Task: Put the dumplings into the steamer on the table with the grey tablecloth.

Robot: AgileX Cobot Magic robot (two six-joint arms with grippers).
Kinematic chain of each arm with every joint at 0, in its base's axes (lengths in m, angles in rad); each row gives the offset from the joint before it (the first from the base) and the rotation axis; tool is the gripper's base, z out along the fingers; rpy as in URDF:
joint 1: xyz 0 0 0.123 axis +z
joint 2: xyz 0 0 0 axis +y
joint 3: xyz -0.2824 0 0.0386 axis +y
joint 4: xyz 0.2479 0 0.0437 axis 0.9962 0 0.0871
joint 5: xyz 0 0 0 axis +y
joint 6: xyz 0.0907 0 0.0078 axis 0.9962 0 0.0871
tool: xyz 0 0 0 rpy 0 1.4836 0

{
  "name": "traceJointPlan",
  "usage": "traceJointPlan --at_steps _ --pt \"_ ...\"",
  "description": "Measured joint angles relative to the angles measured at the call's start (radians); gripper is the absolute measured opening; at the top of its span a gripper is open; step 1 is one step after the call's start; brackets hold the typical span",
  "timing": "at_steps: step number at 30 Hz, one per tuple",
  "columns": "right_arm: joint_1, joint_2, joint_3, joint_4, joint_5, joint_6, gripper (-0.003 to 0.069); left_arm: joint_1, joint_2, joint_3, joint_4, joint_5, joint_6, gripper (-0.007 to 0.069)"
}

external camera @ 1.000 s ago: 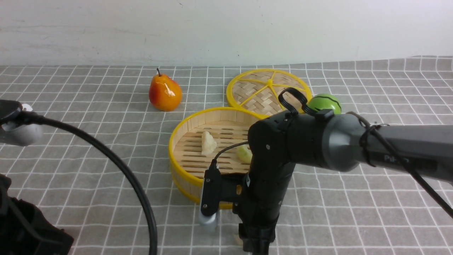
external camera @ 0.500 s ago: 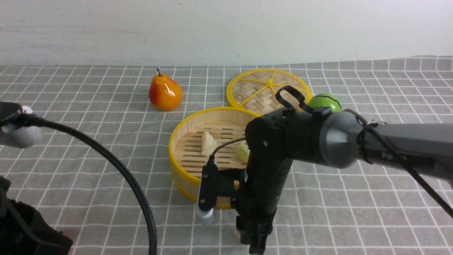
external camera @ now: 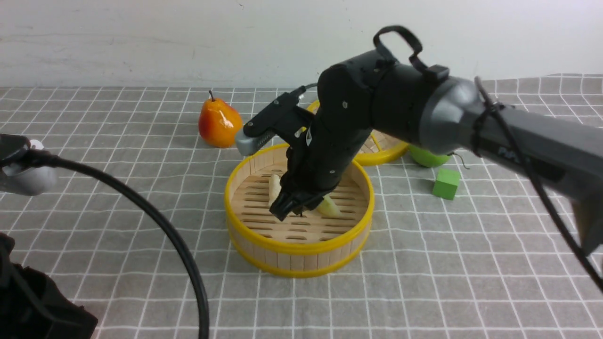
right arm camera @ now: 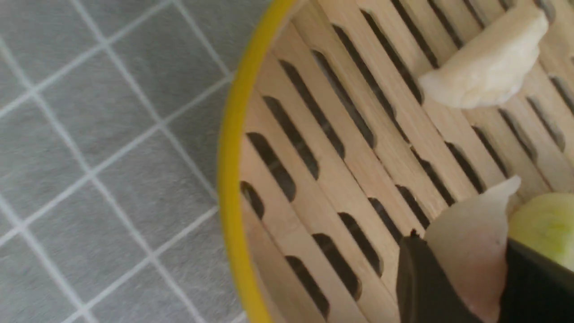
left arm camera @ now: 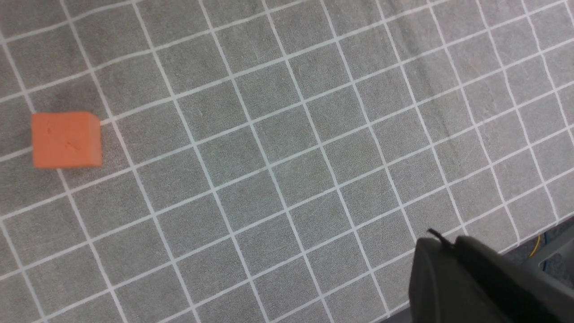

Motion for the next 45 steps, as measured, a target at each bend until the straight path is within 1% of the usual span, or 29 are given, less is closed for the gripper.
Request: traceJointPlan --at_steps 4,6,10,12,13,16,18,20,22,24,26,30,31,32,33,35,38,39,40,43,45 --pt "-0.007 0.069 -0.012 -0.02 -0.001 0.05 0.0181 0.0 0.0 0.0 0.0 0.0 0.0 0.0037" --pt "-0.009 0.087 -0.021 -0.027 -0.001 0.081 0.0202 0.0 0.0 0.0 0.0 0.0 0.0 0.0039" --pt "-0.01 0.087 -0.035 -0.035 0.006 0.113 0.0323 0.0 0.0 0.0 0.0 0.0 0.0 0.004" --pt "-0.01 0.076 -0.059 -0.039 0.037 0.125 0.0418 0.0 -0.008 0.0 0.0 0.0 0.0 0.0044" --pt "-0.01 0.064 -0.07 -0.041 0.058 0.126 0.0447 0.0 -0.017 0.001 0.0 0.0 0.0 0.0046" --pt "-0.01 0.008 -0.093 -0.041 0.109 0.128 0.0486 0.0 -0.075 0.014 0.0 -0.01 0.0 0.0048" --pt "-0.01 -0.045 -0.095 -0.041 0.14 0.129 0.0486 0.0 -0.138 0.036 0.0 -0.039 0.0 0.0049" --pt "-0.01 -0.106 -0.094 -0.035 0.171 0.129 0.0463 0.0 -0.224 0.079 0.0 -0.082 -0.008 0.0049" --pt "-0.011 -0.166 -0.081 -0.021 0.193 0.129 0.0424 0.0 -0.307 0.136 0.0 -0.136 -0.02 0.005" --pt "-0.01 -0.24 -0.037 0.004 0.197 0.129 0.035 0.0 -0.422 0.24 0.0 -0.236 -0.045 0.0051" --pt "-0.01 -0.293 0.01 0.015 0.185 0.129 0.0293 0.0 -0.485 0.306 0.0 -0.298 -0.068 0.0052" --pt "-0.01 -0.443 0.191 0.059 0.087 0.128 0.015 0.0 -0.604 0.429 0.0 -0.412 -0.115 0.0056" --pt "-0.01 -0.47 0.212 0.068 0.063 0.125 0.0138 0.0 -0.618 0.443 0.0 -0.427 -0.117 0.0057" --pt "-0.01 -0.525 0.277 0.087 0.022 0.113 0.0104 0.0 -0.637 0.466 0.003 -0.453 -0.12 0.0057" --pt "-0.01 -0.545 0.299 0.095 -0.006 0.107 0.0093 0.0 -0.645 0.472 0.007 -0.461 -0.12 0.0057" --pt "-0.01 -0.675 0.442 0.158 -0.118 0.048 0.0036 0.0 -0.661 0.504 0.021 -0.498 -0.122 0.0057" --pt "-0.01 -0.809 0.589 0.244 -0.248 -0.031 0.0 0.0 -0.662 0.527 0.026 -0.509 -0.123 0.0059" --pt "-0.01 -0.83 0.609 0.256 -0.265 -0.044 -0.0001 0.0 -0.662 0.53 0.027 -0.509 -0.123 0.0059" --pt "-0.01 -0.922 0.686 0.309 -0.342 -0.104 -0.0006 0.0 -0.662 0.542 0.027 -0.509 -0.123 0.0059" --pt "-0.01 -1.062 0.82 0.376 -0.442 -0.196 -0.0006 0.0 -0.662 0.547 0.028 -0.506 -0.124 0.0059" --pt "-0.01 -1.138 0.885 0.409 -0.49 -0.236 -0.0006 0.0 -0.662 0.547 0.03 -0.506 -0.124 0.0059"
